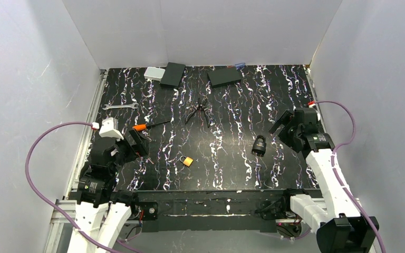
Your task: Unlock with the key
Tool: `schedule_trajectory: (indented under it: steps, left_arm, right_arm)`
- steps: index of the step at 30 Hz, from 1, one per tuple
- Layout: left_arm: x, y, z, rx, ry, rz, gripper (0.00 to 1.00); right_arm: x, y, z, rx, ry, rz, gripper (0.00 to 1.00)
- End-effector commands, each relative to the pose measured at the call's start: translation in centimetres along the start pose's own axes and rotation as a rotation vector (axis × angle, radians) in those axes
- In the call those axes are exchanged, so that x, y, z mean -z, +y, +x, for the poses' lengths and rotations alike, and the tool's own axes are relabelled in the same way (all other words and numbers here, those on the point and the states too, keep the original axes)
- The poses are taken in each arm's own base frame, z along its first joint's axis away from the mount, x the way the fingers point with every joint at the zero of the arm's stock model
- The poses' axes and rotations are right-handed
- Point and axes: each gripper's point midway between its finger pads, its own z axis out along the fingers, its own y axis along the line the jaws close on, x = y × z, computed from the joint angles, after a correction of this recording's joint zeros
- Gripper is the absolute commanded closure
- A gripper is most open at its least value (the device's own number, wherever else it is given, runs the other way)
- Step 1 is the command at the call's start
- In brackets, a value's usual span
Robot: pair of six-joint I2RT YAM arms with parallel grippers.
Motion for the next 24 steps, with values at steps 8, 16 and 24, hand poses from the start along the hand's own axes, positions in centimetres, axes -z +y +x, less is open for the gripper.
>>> schedule_trajectory:
  steps: [8,16,24]
  left_arm:
    - [-0.8,0.2,0.7,0.005,0.048,-0.024,0.02]
    - [-1.5,-2.7,3.5,0.021,0.253,0.116,0.02]
    - [-3.7,-0.6,5.6,0.185,0.301,-0.047,0.02]
  right_arm:
    - [-0.7,4.8,6.4,0.106,0.078,-0.042,0.02]
    - [-1.1,8.0,9.7,0.268,0.112,-0.108,0.02]
    - [2.7,16.2,11.9,0.204,0.193,-0.339,0.02]
